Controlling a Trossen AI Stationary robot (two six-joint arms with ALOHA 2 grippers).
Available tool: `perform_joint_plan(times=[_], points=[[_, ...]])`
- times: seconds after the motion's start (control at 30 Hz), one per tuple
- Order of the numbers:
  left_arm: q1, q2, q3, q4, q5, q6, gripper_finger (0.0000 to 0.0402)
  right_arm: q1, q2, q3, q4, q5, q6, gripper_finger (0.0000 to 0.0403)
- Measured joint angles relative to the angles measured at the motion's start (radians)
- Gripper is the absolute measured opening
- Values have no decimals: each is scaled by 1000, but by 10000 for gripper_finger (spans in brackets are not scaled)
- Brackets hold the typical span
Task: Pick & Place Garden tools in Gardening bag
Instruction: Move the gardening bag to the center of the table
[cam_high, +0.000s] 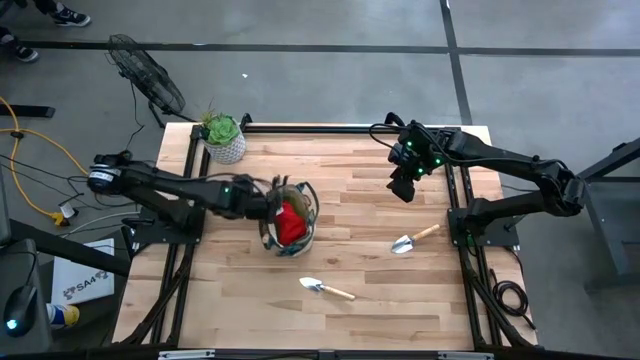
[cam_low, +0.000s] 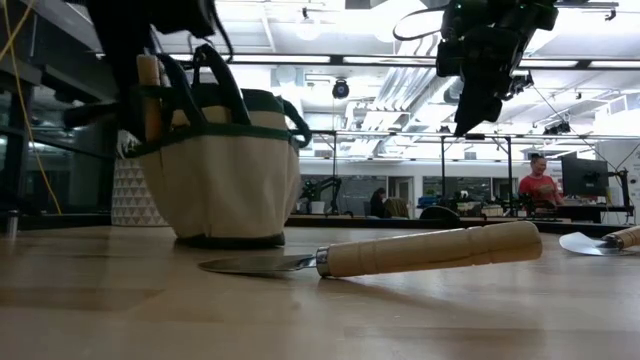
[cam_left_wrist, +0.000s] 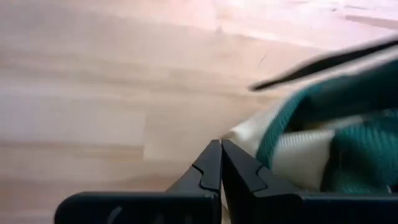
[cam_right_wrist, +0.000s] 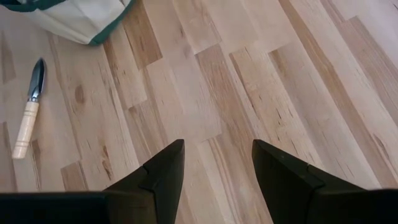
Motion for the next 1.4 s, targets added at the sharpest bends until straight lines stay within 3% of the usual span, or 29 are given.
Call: perform_joint_plan(times=[0.37, 0.53, 0.77, 0.97, 1.2, 1.4], points=[[249, 10, 0, 266, 109, 397, 0, 0, 0, 0, 0, 0, 2, 181], [318, 15, 0, 353, 165, 499, 0, 0, 0, 0, 0, 0, 11, 181], [371, -37, 1, 327, 140, 540, 0, 0, 0, 0, 0, 0, 18, 181], [373, -111, 1, 133, 171, 504, 0, 0, 0, 0, -4, 0, 21, 181], [301, -153, 1, 22, 322, 456, 0, 0, 0, 0, -4, 0, 22, 181], [208, -118, 0, 21, 320, 350, 0, 0, 0, 0, -2, 12, 22, 181]])
